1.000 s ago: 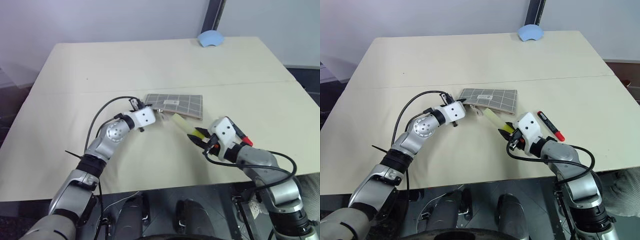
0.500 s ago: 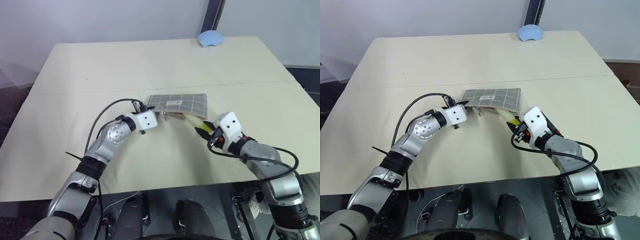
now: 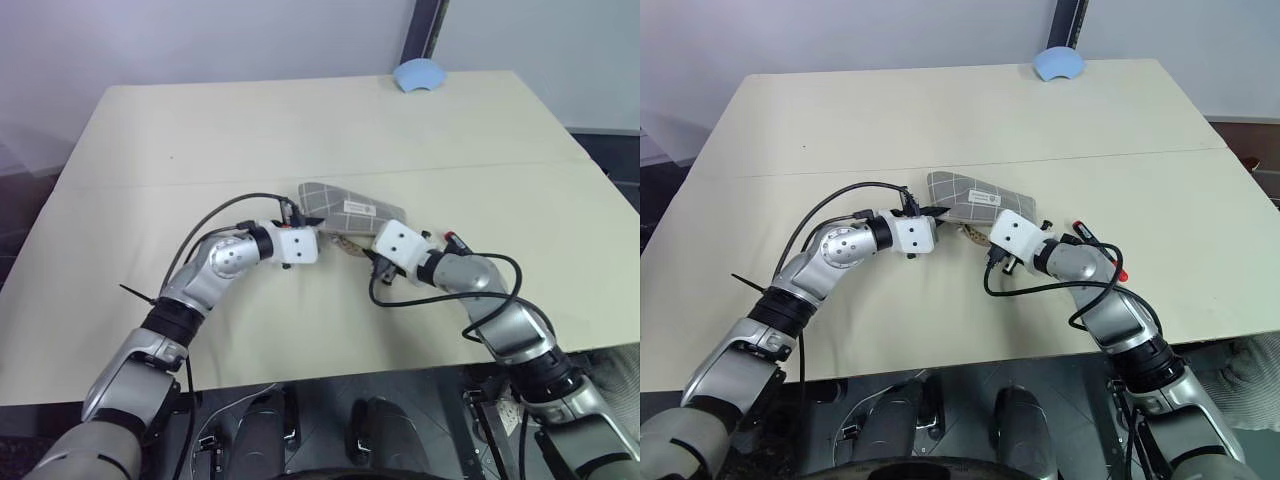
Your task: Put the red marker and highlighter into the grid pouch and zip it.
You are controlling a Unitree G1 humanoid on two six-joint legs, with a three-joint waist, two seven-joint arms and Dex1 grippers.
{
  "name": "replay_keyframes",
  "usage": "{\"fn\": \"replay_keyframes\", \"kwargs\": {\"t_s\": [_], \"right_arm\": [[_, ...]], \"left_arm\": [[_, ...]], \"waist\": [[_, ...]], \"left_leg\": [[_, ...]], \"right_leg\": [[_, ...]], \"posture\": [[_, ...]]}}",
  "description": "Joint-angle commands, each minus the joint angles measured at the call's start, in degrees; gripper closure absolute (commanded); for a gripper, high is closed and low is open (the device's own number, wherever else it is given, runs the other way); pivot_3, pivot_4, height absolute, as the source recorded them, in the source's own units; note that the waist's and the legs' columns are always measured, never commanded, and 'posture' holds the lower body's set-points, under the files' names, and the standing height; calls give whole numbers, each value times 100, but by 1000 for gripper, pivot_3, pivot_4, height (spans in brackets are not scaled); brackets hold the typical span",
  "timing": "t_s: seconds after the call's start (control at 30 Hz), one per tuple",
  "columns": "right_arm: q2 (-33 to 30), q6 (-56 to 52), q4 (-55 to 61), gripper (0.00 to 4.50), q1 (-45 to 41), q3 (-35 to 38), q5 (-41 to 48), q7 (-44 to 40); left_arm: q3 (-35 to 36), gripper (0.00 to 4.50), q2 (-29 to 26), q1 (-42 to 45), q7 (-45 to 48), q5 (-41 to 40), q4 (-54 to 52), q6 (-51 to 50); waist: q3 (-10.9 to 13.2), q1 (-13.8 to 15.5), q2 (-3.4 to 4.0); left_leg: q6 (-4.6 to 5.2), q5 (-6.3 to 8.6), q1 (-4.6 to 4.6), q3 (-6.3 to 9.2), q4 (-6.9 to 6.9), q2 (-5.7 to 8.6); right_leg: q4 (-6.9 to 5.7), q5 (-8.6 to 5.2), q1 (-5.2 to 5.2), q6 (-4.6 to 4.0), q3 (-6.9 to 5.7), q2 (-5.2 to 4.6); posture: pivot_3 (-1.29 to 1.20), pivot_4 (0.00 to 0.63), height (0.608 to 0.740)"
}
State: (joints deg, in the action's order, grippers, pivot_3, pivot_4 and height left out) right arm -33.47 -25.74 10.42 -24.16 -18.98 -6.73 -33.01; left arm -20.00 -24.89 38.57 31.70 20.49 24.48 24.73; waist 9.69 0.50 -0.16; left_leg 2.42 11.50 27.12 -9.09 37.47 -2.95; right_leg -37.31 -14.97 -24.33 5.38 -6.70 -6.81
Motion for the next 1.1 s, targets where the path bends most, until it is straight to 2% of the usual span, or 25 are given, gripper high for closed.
{"fn": "replay_keyframes", "kwargs": {"t_s": [0.03,0.1,0.23,0.4,0.63,0.73,0.97,1.1], "right_arm": [[361,-65,85,3559,-107,51,94,-4],[827,-589,310,3559,-53,561,641,101],[990,-974,572,3559,-1,1001,893,119],[609,-799,542,3559,68,639,575,-44],[636,-832,629,56,201,704,673,-34],[605,-955,926,56,347,926,921,-132],[434,-1499,1984,56,1040,1952,2498,-830],[209,-1643,2393,56,1619,2276,2844,-851]], "left_arm": [[0,4500,14,67,180,-219,-160,321],[8,4500,-61,54,165,-128,-40,312],[66,4500,-184,9,166,-117,139,386],[8,4500,-160,-36,442,-355,233,811],[175,4500,-105,55,458,-447,328,812],[193,4500,-137,58,394,-386,335,836],[236,4500,-207,83,285,-337,280,790],[227,4500,-263,68,218,-282,323,822]], "waist": [[0,-6,0],[0,-15,-1],[-1,9,1],[0,2,1],[-1,-9,1],[0,-1,1],[-1,20,1],[-1,19,0]], "left_leg": [[0,0,1,0,1,0],[-1,0,0,0,4,0],[0,0,3,4,15,-2],[38,24,12,7,39,-4],[39,25,15,6,44,-7],[39,25,16,6,45,-7],[51,33,18,10,50,-7],[53,34,18,12,50,-7]], "right_leg": [[0,1,0,1,0,0],[-3,2,0,3,0,2],[-14,2,1,3,-1,3],[-13,2,0,3,-1,0],[-17,2,-1,3,-1,1],[-18,2,-1,3,-1,1],[-18,3,0,3,-1,0],[-18,3,1,3,-1,0]], "posture": [[0,150,740],[0,150,740],[0,150,740],[0,150,740],[0,150,740],[0,150,740],[0,150,740],[0,150,740]]}}
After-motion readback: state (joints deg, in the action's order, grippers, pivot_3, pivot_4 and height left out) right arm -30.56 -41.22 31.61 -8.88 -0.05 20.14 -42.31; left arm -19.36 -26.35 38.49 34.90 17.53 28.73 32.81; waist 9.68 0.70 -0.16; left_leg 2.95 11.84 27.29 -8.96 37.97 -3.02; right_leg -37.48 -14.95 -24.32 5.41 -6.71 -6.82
